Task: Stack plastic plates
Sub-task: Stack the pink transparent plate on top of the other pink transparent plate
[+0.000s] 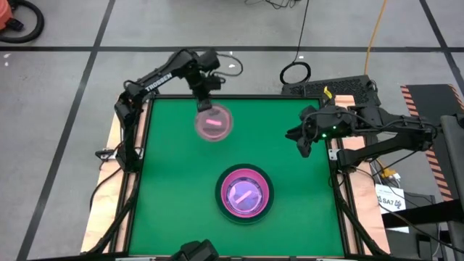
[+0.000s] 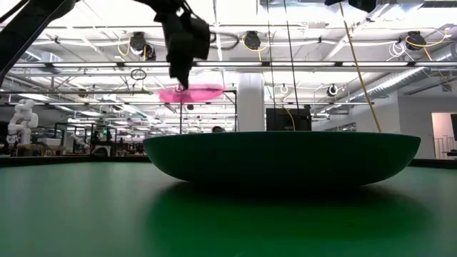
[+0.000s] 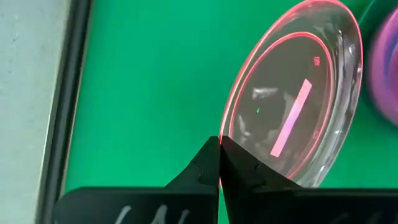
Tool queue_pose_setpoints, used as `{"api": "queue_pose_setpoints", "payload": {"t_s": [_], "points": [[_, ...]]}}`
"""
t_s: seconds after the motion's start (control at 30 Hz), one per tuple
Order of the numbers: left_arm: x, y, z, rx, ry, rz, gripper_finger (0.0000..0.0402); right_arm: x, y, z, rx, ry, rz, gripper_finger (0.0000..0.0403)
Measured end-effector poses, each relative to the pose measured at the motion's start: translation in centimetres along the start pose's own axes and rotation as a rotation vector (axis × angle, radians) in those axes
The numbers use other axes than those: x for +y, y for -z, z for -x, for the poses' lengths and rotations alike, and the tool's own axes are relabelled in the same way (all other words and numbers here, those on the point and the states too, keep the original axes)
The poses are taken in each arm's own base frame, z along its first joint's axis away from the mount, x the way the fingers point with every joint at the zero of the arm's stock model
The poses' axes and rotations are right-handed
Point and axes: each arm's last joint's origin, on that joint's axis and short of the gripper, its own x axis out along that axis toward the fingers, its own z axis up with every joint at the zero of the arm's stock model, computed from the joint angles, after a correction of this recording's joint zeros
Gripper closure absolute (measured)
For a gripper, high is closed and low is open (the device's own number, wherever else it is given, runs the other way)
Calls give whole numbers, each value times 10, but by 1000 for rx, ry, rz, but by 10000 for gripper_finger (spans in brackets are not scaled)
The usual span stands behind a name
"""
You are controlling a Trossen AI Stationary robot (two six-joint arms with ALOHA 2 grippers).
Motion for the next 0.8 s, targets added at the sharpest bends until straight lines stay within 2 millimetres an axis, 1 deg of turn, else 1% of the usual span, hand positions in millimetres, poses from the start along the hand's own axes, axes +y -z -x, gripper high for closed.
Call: {"api": "queue_pose_setpoints", "payload": {"t_s": [0.2, 0.3, 0.4, 0.5, 0.8], "points": [[-17, -12, 39, -155, 21, 162, 396, -3, 1, 11, -20, -32, 1, 330], [-29, -16, 51, -204, 23, 207, 396, -4, 2, 16, -33, -41, 7, 330], [-44, -20, 59, -234, 35, 238, 396, -5, 3, 20, -42, -53, 24, 330], [-59, -23, 62, -246, 55, 273, 396, -6, 4, 24, -43, -79, 51, 330], [-107, -32, 50, -197, 125, 391, 396, -10, 6, 36, -74, -92, 97, 330]]}}
